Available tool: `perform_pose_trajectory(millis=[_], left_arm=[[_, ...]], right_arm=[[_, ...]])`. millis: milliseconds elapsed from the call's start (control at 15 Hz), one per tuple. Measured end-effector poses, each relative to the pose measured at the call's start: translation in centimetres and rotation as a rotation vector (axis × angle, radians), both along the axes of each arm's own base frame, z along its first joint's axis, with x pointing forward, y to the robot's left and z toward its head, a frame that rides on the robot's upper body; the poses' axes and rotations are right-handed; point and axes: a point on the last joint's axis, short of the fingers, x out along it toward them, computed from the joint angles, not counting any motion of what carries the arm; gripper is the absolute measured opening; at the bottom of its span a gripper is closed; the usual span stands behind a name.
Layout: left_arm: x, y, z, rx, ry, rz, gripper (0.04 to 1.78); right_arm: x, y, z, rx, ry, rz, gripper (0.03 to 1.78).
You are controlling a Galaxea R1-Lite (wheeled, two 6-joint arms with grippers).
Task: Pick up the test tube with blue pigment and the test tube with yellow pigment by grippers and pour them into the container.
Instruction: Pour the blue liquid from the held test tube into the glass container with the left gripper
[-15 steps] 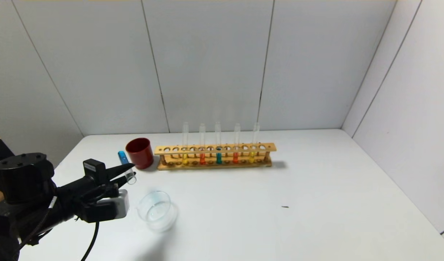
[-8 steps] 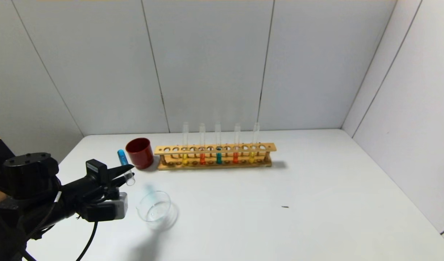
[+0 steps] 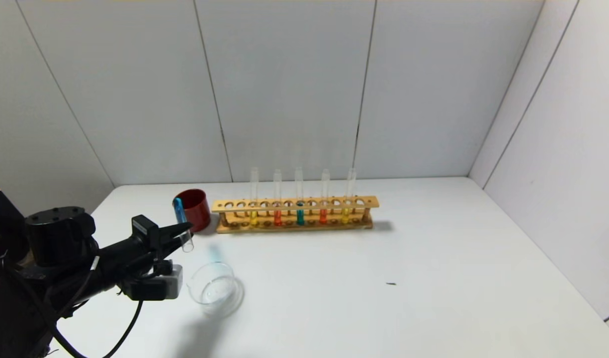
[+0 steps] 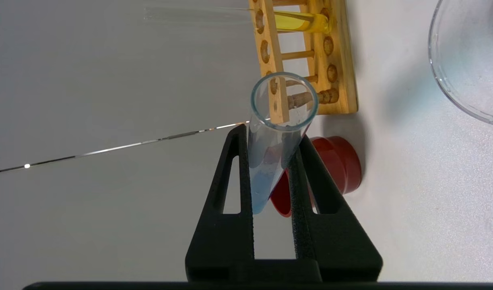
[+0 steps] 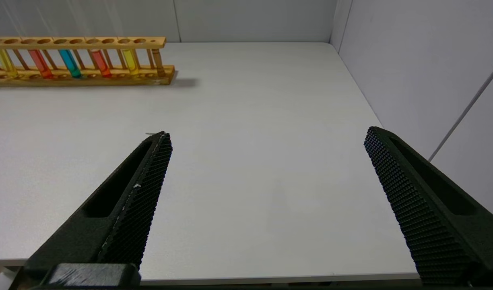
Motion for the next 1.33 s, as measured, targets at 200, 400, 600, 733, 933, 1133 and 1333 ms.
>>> perform_pose_trajectory(millis=[200,400,600,733,933,1133,1333], left_arm=[[0.2,0.0,-0.3,0.023,-0.003,-0.005,0.31],[0.8,0.0,-0.3,0.044,-0.032,-0.012,0.31],[1.1,-0.1,-0.3,0.08,-0.059,-0.023,0.31],[1.1,-0.1,-0.3,0.101,-0.074,-0.029,0.31],[1.4,-0.2,0.1,0.14,-0.142,-0.032,0.31],[1.5,-0.3,-0.1,0.15,-0.148,-0.031,0.31],[1.6,-0.7,-0.3,0.162,-0.145,-0.037,0.31]], right_arm=[[0.0,0.0,0.0,0.0,0.0,0.0,1.75],[0.0,0.0,0.0,0.0,0.0,0.0,1.75],[0.0,0.0,0.0,0.0,0.0,0.0,1.75],[0.0,0.0,0.0,0.0,0.0,0.0,1.75],[0.0,0.0,0.0,0.0,0.0,0.0,1.75],[0.0,0.0,0.0,0.0,0.0,0.0,1.75],[0.0,0.0,0.0,0.0,0.0,0.0,1.75]])
